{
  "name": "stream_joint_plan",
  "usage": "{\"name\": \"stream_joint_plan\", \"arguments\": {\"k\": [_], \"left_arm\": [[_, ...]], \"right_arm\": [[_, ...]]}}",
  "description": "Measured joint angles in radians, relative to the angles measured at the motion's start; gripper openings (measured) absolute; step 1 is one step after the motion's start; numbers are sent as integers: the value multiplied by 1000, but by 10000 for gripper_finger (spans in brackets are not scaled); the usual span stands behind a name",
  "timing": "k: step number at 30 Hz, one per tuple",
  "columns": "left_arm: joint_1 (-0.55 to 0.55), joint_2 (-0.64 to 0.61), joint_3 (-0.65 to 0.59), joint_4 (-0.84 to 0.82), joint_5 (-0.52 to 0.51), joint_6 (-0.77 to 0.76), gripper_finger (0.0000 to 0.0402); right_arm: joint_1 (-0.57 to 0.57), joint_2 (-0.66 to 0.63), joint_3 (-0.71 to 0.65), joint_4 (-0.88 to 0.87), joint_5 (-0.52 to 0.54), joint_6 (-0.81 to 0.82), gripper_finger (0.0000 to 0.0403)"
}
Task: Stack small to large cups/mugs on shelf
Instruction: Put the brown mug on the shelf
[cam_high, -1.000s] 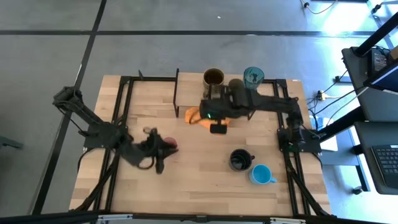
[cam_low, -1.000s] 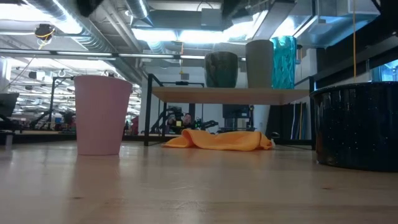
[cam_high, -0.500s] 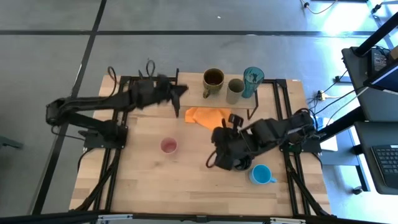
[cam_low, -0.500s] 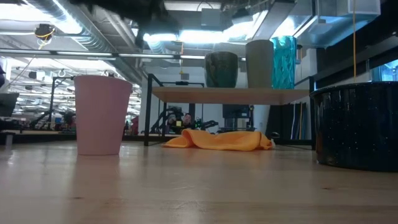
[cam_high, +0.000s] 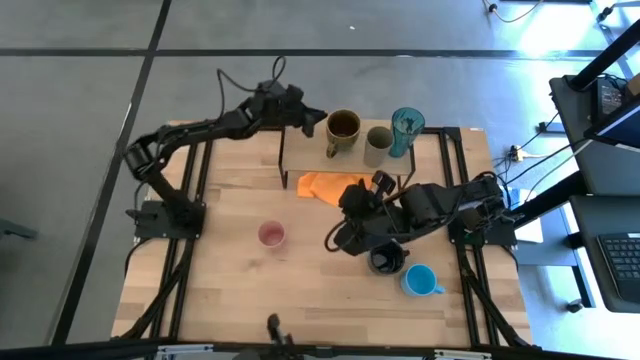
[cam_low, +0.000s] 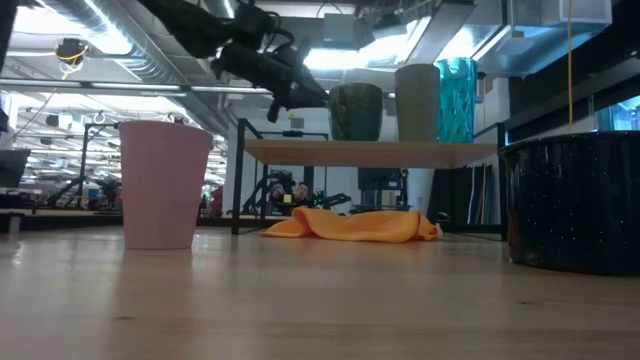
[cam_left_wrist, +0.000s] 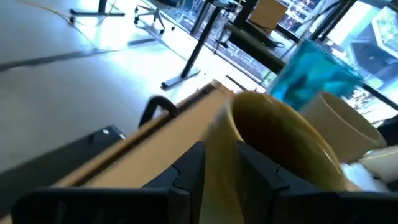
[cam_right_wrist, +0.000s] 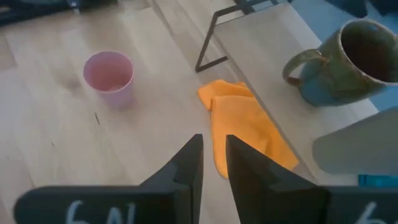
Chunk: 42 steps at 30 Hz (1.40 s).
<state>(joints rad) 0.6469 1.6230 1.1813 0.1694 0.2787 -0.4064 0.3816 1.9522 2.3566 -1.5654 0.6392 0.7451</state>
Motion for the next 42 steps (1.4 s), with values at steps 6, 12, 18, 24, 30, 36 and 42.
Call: {"name": "stream_joint_plan", "arguments": {"k": [6,12,18,24,30,36,42], "left_arm": [[35,78,98,-68,-13,110,75],[68,158,99,-63,104,120,75],[72,192,99,4,171,135,75],[90,192,99,54,180,175,75],[106,206,99,62,237,200,75],[98,205,99,65,249,228,75],[98,205,99,51,270,234,75]], "right_arm": [[-31,0,0,49,-4,35,71],[-124,0,0,218,-81,1,71],[-216,3,-1,274,-142,42,46],[-256,4,-8,281,-200,134,15],[-276,14,-23,296,-206,213,5],[-311,58,-24,306,-168,178,8],[-379,88,-26,316,-196,-76,4]]}}
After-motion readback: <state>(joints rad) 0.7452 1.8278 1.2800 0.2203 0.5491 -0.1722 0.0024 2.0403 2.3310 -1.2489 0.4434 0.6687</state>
